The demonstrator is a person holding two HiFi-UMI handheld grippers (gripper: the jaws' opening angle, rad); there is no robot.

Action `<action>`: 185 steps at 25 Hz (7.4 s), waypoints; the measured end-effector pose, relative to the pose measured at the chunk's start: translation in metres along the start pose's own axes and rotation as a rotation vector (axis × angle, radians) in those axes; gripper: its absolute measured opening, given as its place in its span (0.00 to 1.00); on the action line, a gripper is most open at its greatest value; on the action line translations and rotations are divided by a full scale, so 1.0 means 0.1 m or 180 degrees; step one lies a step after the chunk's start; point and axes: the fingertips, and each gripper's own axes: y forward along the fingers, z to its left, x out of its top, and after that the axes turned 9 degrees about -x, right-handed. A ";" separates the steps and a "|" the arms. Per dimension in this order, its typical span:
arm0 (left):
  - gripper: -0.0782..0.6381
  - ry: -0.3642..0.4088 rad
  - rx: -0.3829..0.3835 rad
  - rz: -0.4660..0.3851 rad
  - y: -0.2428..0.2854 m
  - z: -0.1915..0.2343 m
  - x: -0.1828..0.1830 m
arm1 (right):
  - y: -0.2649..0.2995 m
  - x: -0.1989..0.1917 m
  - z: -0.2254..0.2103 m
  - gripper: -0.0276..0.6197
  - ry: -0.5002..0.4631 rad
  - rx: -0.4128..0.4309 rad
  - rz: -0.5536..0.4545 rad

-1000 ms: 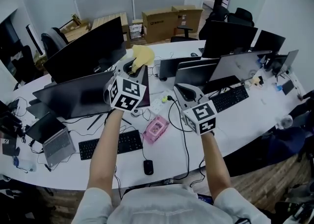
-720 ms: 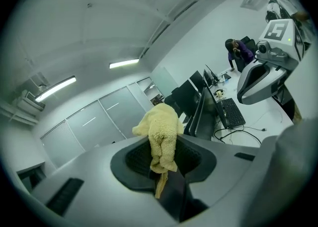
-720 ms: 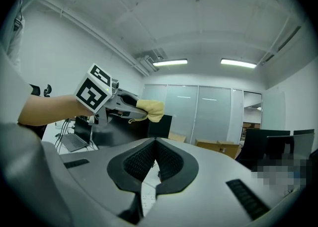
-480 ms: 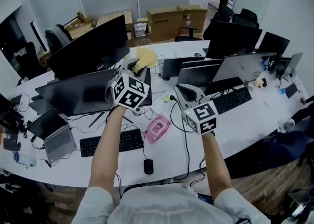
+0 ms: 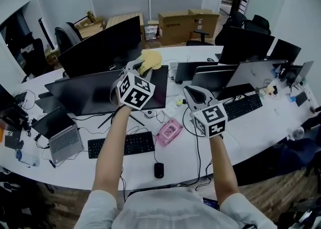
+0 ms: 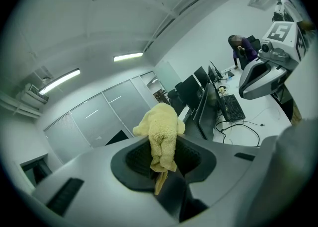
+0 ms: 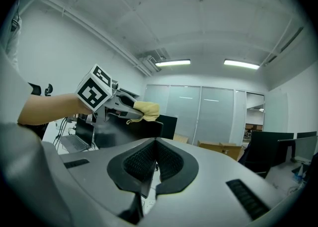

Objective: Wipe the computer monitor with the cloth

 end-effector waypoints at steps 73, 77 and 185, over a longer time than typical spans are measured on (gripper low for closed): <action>0.27 -0.1111 0.0909 0.0099 -3.20 2.87 -3.53 | 1.81 1.05 3.96 0.08 0.0022 0.0733 -0.0107; 0.27 -0.1235 0.1181 0.0306 -3.40 2.98 -3.88 | 1.82 0.97 4.03 0.08 0.0015 0.0777 -0.0041; 0.25 -0.4656 -0.1020 -0.0488 0.79 -1.56 -3.39 | 0.13 -1.75 0.29 0.08 0.0488 -0.0054 0.0803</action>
